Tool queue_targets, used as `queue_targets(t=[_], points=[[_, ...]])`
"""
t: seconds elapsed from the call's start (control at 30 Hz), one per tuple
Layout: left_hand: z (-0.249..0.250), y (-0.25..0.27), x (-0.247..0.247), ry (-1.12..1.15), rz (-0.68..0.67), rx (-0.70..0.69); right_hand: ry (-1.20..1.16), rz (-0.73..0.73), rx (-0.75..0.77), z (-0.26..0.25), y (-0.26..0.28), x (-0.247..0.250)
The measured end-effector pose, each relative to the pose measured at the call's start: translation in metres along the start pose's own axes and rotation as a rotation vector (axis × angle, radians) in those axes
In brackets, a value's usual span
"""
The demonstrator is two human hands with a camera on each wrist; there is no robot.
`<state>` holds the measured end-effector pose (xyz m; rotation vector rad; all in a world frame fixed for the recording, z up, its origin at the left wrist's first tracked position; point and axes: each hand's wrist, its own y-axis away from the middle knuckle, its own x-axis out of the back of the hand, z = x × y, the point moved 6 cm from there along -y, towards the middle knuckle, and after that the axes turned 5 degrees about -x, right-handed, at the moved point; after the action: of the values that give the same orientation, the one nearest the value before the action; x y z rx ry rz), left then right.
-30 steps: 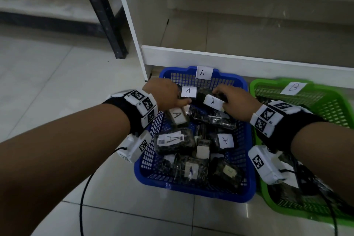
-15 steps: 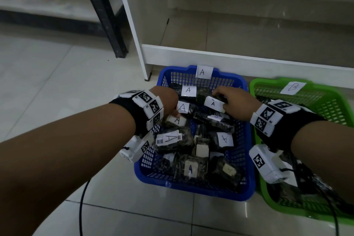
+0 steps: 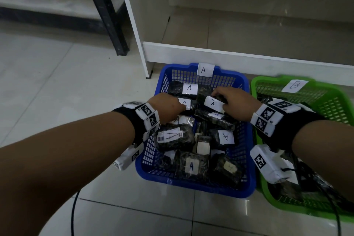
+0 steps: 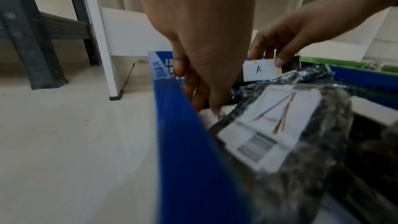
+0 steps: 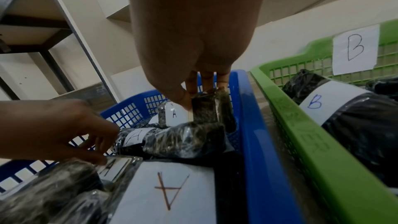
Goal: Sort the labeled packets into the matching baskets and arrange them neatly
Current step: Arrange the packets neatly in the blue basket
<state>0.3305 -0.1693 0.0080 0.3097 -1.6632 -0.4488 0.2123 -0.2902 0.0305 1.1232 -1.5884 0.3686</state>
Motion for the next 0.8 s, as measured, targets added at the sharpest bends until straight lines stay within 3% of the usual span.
queue_targets(t=[0.1, 0.2, 0.27, 0.33, 0.4, 0.5, 0.6, 0.8], points=[[-0.002, -0.002, -0.001, 0.281, -0.078, -0.003, 0.005, -0.005, 0.004, 0.0, 0.0, -0.002], [0.0, -0.001, -0.001, 0.634, -0.303, -0.001, 0.0, -0.002, -0.001, 0.0, -0.002, -0.002], [0.009, 0.002, -0.001, 0.646, -0.45, -0.041, -0.002, 0.001, -0.01, 0.0, -0.002, -0.001], [0.018, 0.003, -0.006, 0.581, -0.502, -0.058, -0.022, 0.021, -0.029, 0.001, -0.002, 0.001], [0.021, 0.0, -0.01, 0.606, -0.487, -0.045, -0.113, 0.078, -0.072, 0.001, -0.003, 0.006], [0.008, 0.001, -0.004, 0.857, -0.491, 0.019, -0.348, 0.224, -0.154, 0.002, -0.004, 0.018], [-0.027, 0.009, 0.02, 1.08, -0.356, 0.149, -0.551, 0.307, -0.224, -0.004, -0.005, 0.019], [-0.081, 0.031, 0.031, 1.442, -0.019, 0.35, -0.538, 0.06, -0.165, -0.037, -0.001, -0.025]])
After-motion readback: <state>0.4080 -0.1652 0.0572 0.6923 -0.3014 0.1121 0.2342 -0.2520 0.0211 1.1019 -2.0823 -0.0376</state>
